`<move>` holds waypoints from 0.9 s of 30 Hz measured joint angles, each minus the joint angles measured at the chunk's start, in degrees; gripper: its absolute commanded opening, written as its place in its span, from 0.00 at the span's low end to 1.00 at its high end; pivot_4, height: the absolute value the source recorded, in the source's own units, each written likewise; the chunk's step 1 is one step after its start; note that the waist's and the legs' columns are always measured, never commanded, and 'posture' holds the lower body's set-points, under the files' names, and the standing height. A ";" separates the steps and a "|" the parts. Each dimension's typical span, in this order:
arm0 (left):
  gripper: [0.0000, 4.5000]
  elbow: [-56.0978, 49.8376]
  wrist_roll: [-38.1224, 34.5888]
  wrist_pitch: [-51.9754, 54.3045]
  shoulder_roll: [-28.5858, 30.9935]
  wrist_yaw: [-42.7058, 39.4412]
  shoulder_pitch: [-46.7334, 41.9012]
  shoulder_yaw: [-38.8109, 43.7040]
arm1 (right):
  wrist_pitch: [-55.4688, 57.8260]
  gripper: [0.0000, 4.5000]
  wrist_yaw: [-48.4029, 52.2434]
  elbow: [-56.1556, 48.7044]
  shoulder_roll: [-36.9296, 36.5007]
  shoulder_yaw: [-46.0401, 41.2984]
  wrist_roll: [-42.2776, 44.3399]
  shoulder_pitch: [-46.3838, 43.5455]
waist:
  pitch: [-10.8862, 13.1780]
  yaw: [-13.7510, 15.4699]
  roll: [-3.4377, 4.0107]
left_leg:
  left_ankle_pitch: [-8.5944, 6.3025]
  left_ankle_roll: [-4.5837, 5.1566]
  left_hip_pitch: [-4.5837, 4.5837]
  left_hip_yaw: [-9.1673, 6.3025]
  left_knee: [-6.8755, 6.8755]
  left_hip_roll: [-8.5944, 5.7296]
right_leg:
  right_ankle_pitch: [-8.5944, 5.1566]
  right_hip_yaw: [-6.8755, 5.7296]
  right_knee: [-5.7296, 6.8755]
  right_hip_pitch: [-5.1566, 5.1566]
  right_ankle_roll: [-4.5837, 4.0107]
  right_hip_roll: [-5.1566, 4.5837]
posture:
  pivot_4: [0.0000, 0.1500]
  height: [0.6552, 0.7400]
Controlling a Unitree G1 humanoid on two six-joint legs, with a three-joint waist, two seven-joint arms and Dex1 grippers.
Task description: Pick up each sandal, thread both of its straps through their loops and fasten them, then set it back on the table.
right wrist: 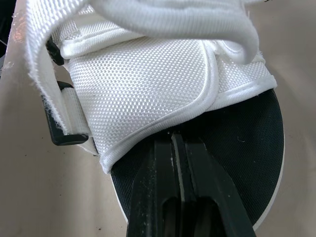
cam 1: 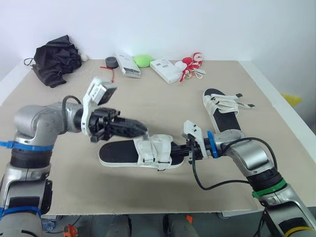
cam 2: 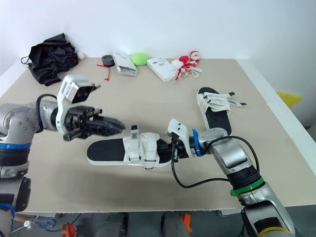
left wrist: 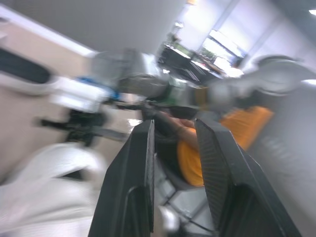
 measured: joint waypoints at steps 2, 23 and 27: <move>0.30 -0.82 4.01 -4.87 -2.23 4.47 4.32 -0.84 | 0.00 0.00 0.02 0.01 0.04 -0.05 0.01 0.15 | -0.05 0.18 0.09 | 0.00 0.00 0.08 0.11 0.00 -0.07 | 0.00 0.09 -0.02 0.01 -0.01 -0.13 | 1.00 0.98; 0.77 4.33 19.66 -23.91 -11.78 18.13 9.07 -9.97 | 0.60 0.00 -0.45 -0.98 -0.44 -0.90 0.03 1.22 | -0.06 0.38 0.00 | 0.00 -0.01 0.05 0.13 0.05 -0.09 | 0.01 0.11 -0.02 0.02 0.02 -0.08 | 1.00 0.98; 0.77 5.96 21.36 -27.03 -13.54 18.75 9.20 -10.40 | 1.09 0.00 -1.26 -1.25 -0.78 -1.32 0.02 1.43 | -0.06 0.48 0.01 | 0.01 0.00 0.05 0.14 0.15 -0.12 | 0.01 0.10 -0.02 0.05 0.02 -0.13 | 1.00 0.98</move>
